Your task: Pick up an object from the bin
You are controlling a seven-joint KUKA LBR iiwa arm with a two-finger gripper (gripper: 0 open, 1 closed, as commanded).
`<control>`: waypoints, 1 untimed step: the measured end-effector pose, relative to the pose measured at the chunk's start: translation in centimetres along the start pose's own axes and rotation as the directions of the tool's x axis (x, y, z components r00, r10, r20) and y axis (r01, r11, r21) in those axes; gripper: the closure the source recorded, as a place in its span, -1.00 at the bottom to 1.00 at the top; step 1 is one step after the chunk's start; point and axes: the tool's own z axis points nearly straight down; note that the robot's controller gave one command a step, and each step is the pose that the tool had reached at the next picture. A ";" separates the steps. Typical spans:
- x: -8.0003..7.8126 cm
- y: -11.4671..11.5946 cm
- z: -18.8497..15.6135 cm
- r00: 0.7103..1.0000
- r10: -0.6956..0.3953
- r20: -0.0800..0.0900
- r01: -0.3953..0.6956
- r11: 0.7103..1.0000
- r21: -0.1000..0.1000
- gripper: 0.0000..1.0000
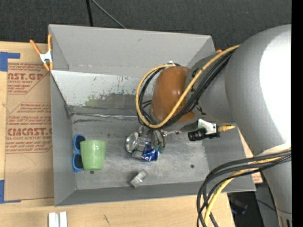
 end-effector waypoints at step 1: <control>1.8 -1.1 -8.1 1.000 -0.009 0.003 0.009 1.000 -0.002 1.00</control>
Offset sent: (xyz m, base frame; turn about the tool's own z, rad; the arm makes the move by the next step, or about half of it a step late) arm -0.0223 -0.0069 0.0770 -0.0076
